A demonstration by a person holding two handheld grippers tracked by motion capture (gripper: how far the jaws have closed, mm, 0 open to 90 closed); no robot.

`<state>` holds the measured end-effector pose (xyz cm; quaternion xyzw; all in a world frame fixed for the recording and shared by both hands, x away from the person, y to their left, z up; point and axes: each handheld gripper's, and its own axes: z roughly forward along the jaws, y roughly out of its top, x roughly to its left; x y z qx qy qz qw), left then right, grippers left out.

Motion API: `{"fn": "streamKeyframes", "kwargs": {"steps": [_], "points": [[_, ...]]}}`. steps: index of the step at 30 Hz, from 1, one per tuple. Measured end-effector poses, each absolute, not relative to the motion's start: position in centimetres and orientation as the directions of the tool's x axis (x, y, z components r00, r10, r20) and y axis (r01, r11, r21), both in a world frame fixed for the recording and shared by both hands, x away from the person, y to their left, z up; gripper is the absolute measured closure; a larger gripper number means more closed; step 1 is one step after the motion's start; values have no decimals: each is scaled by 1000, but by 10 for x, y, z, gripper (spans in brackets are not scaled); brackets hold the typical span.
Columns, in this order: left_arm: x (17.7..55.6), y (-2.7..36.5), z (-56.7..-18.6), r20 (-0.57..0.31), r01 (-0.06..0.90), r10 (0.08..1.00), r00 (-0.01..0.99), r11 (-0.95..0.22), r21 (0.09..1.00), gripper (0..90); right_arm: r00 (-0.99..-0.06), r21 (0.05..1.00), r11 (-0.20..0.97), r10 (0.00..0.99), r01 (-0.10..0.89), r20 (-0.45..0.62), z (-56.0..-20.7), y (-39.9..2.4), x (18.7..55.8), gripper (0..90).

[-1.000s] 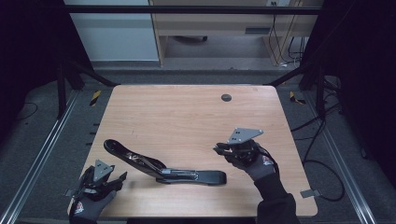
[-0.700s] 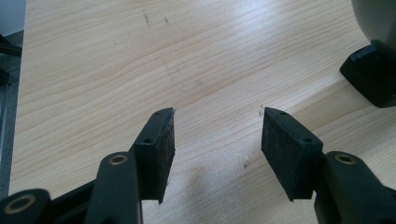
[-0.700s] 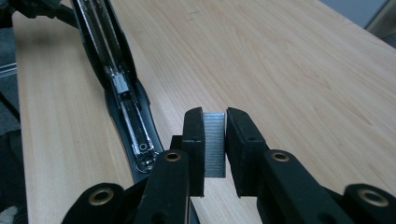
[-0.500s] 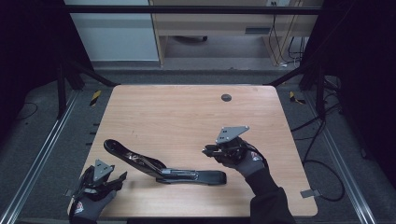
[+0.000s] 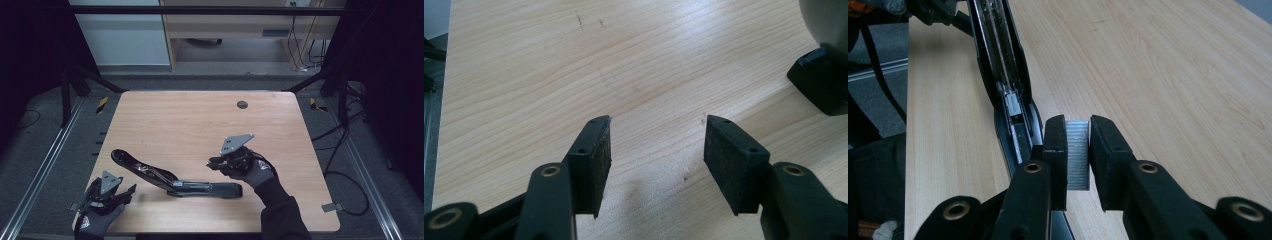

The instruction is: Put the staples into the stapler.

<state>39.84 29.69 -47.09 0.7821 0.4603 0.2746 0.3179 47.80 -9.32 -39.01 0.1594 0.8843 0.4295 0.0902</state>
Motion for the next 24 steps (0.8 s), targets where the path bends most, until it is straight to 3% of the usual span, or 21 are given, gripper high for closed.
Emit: {"fn": "streamKeyframes", "kwargs": {"steps": [24], "points": [[398,295,-472,141,543,890,433,-382,748,440,-964,769,620,267,158,-17,-398,-69,480,782]]}}
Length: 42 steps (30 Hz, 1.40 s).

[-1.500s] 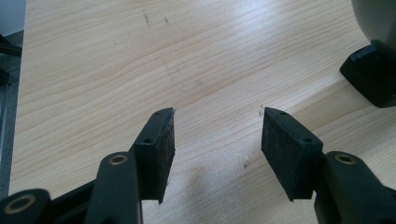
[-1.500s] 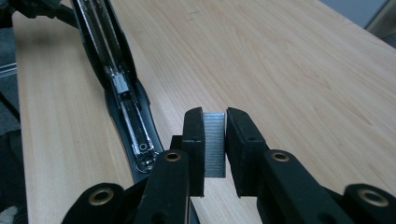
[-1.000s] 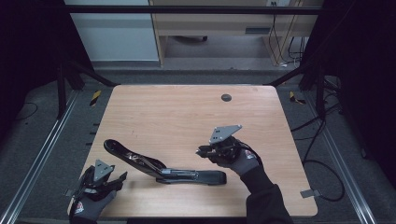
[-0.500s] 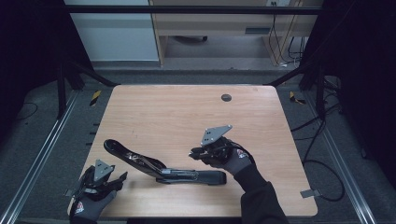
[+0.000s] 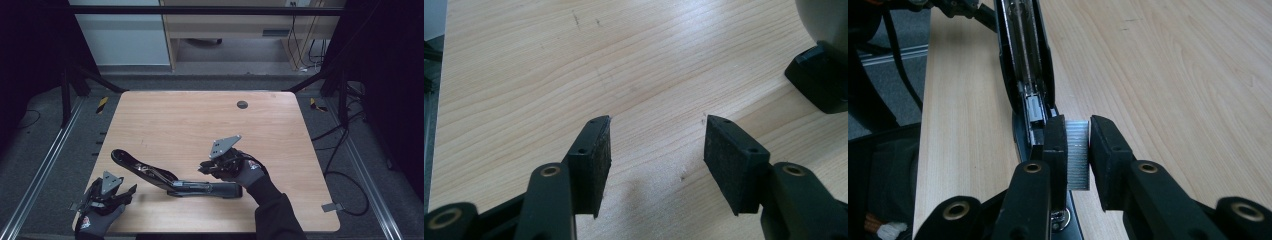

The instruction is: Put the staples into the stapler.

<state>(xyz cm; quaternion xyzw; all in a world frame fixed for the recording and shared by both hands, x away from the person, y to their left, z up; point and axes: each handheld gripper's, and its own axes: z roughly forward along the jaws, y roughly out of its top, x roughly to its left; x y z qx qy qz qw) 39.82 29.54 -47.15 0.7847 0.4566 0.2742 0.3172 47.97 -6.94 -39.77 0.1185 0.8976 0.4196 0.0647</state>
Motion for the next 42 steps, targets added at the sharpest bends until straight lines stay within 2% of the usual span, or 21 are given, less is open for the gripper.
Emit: {"fn": "streamKeyframes", "kwargs": {"steps": [17,42], "points": [[398,297,-472,134,546,891,434,-378,747,439,-981,734,664,194,143,15,-412,-52,481,782],[398,295,-472,143,543,889,435,-385,746,438,-988,696,707,149,125,26,-430,-42,486,782]]}}
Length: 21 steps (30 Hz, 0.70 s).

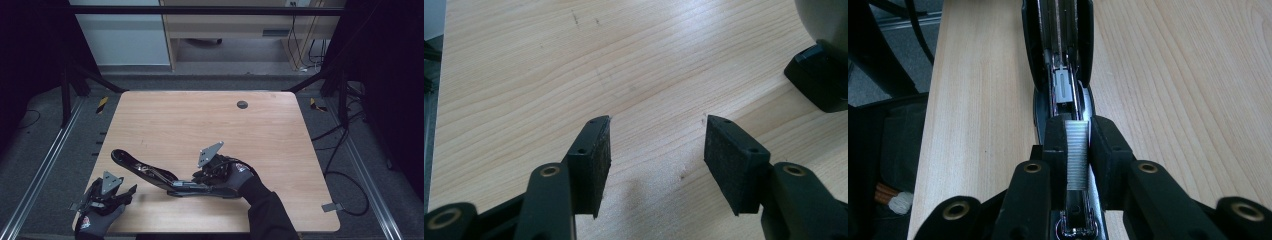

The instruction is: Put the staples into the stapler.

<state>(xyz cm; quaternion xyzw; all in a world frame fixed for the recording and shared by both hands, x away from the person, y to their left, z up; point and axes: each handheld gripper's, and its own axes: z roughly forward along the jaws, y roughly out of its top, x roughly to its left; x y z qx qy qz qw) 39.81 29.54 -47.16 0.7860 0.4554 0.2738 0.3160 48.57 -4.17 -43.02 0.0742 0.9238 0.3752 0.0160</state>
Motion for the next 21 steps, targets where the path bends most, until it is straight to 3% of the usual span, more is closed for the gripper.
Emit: {"fn": "streamKeyframes", "kwargs": {"steps": [21], "points": [[398,295,-471,144,542,888,436,-387,746,438,-992,671,733,127,111,25,-437,-38,486,782]]}}
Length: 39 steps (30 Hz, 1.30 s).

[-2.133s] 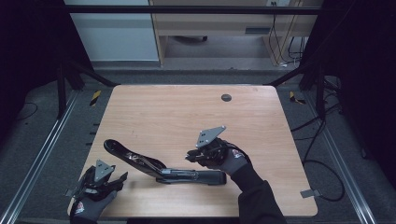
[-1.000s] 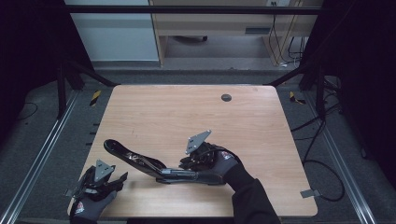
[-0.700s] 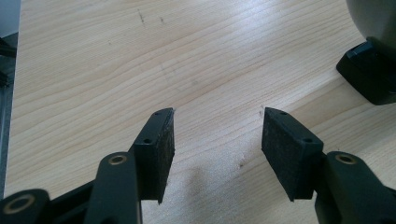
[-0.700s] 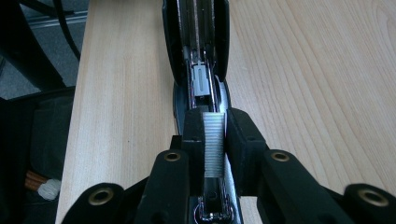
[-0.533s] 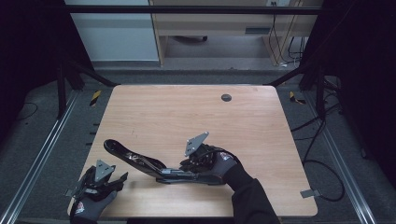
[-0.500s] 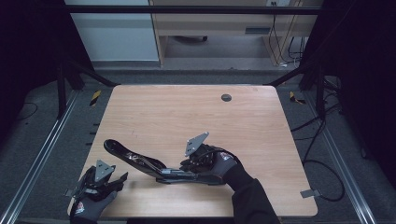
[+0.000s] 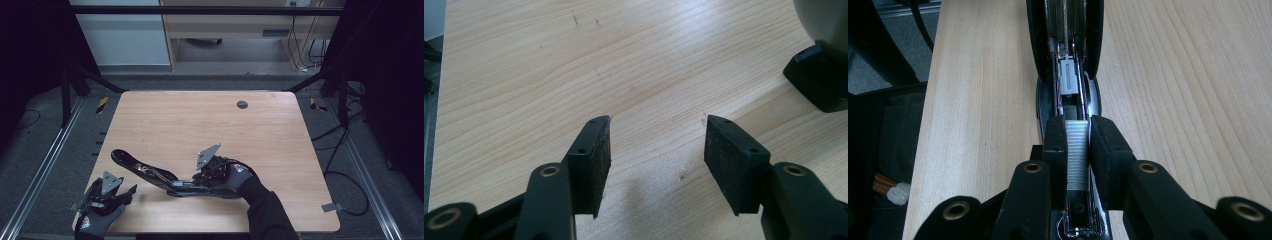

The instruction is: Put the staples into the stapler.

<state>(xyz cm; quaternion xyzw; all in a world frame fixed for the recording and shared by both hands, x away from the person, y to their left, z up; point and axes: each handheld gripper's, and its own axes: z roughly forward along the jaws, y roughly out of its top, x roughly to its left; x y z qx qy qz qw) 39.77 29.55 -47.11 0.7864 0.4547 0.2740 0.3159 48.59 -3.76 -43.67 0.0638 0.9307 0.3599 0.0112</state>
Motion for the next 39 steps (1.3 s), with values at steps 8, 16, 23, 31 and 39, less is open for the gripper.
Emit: {"fn": "streamKeyframes", "kwargs": {"steps": [8,16,23,31,39], "points": [[398,295,-471,144,542,888,438,-388,746,438,-992,662,743,121,104,21,-439,-35,487,782],[398,295,-471,144,542,888,437,-388,746,438,-993,656,748,119,99,15,-441,-35,487,782],[398,295,-471,147,542,886,439,-392,743,438,-994,654,751,112,91,10,-441,-35,488,782],[398,295,-471,146,542,886,439,-391,743,438,-995,652,754,102,84,10,-442,-36,487,781],[398,295,-471,146,543,887,438,-390,744,438,-996,646,760,89,69,1,-443,-35,488,782]]}}
